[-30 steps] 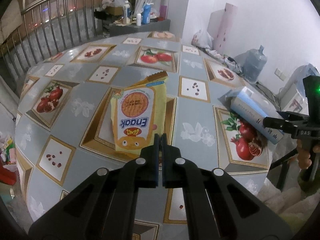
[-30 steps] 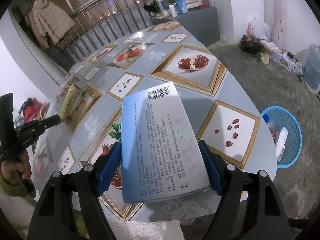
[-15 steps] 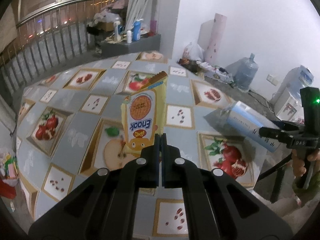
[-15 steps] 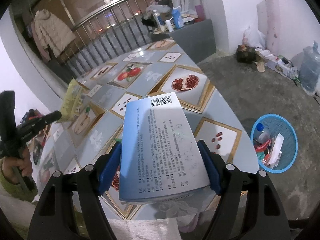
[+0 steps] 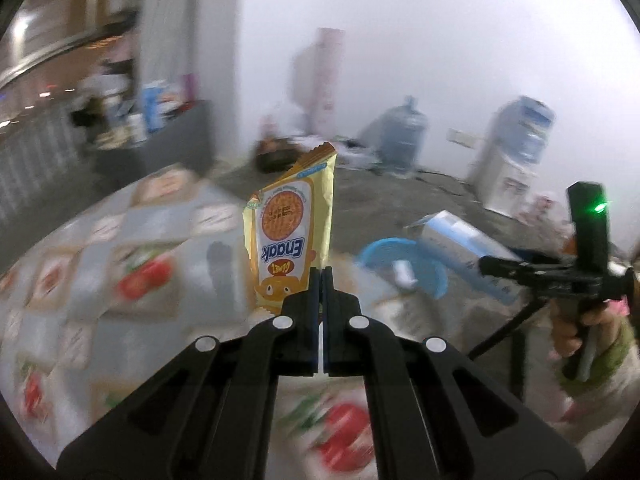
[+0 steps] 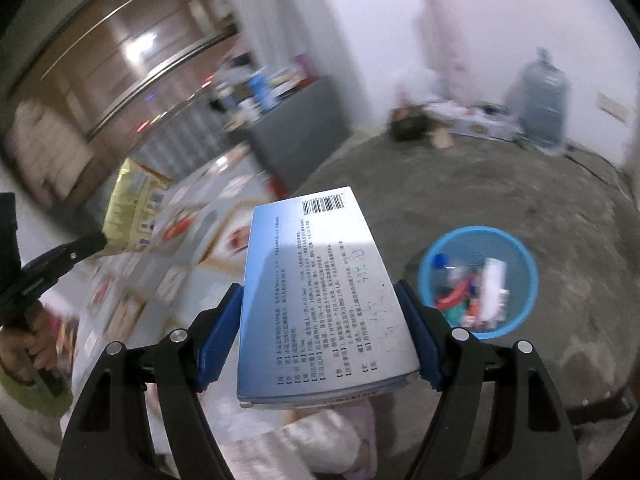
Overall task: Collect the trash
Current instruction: 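Carry Enaak pack with left tool while right tool carries box to wastebasket, then open both tools above the blue wastebasket to drop pack and box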
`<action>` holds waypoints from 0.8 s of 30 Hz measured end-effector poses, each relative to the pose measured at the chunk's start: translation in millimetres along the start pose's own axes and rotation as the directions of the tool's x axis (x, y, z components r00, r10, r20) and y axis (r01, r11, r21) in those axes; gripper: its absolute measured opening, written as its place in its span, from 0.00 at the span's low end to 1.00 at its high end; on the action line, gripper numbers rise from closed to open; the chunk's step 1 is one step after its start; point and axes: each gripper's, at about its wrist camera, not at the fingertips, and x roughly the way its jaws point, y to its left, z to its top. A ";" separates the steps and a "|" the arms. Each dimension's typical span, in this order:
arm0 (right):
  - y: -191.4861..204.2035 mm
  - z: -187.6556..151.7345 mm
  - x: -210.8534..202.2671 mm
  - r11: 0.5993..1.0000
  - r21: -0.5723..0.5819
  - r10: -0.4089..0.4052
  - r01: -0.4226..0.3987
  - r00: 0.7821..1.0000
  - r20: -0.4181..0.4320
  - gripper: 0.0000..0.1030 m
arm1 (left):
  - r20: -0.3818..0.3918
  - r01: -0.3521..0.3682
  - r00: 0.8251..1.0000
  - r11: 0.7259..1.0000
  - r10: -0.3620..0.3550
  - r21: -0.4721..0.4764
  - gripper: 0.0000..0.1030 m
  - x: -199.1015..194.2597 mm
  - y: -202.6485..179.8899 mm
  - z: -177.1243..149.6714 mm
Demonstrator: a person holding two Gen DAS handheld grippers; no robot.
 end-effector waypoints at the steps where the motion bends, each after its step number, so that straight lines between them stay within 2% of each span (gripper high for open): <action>1: -21.9 6.7 -1.5 0.997 0.059 -0.040 0.040 0.999 0.004 0.71 | -0.008 0.044 0.999 0.999 -0.044 0.006 0.00 13.8 -7.5 11.9; 4: -59.9 17.0 -0.8 0.983 0.161 -0.091 0.090 0.996 0.004 0.71 | -0.062 0.172 0.983 0.985 -0.171 0.003 0.00 65.3 -30.3 44.0; 5: -75.6 19.7 0.9 0.974 0.202 -0.100 0.098 0.995 0.001 0.71 | -0.099 0.218 0.971 0.976 -0.218 -0.013 0.00 90.7 -39.0 54.0; 8: -110.6 21.7 12.4 0.950 0.286 -0.125 0.127 0.992 -0.027 0.71 | -0.191 0.283 0.938 0.958 -0.287 -0.050 0.00 151.5 -57.1 67.0; 12: -158.6 18.8 44.4 0.901 0.416 -0.105 0.128 0.991 -0.078 0.71 | -0.305 0.313 0.897 0.947 -0.320 -0.073 0.00 223.5 -77.7 66.6; 17: -203.4 15.9 90.7 0.842 0.527 -0.065 0.110 0.993 -0.104 0.71 | -0.415 0.302 0.855 0.949 -0.312 -0.091 0.00 296.9 -99.0 52.6; 21: -229.7 9.9 128.5 0.813 0.569 -0.073 0.126 0.991 -0.114 0.72 | -0.465 0.283 0.834 0.953 -0.298 -0.104 0.00 343.4 -102.3 40.9; 22: -242.6 4.7 149.0 0.802 0.581 -0.066 0.138 0.987 -0.144 0.73 | -0.480 0.273 0.829 0.956 -0.289 -0.104 0.09 352.4 -104.1 37.5; 23: -248.9 5.2 160.4 0.794 0.588 -0.069 0.154 0.984 -0.165 0.74 | -0.549 0.253 0.786 0.958 -0.284 -0.133 0.27 371.8 -104.9 31.0; 24: -257.6 1.5 172.9 0.782 0.598 -0.076 0.177 0.979 -0.190 0.76 | -0.582 0.241 0.759 0.957 -0.290 -0.163 0.35 381.9 -106.1 28.2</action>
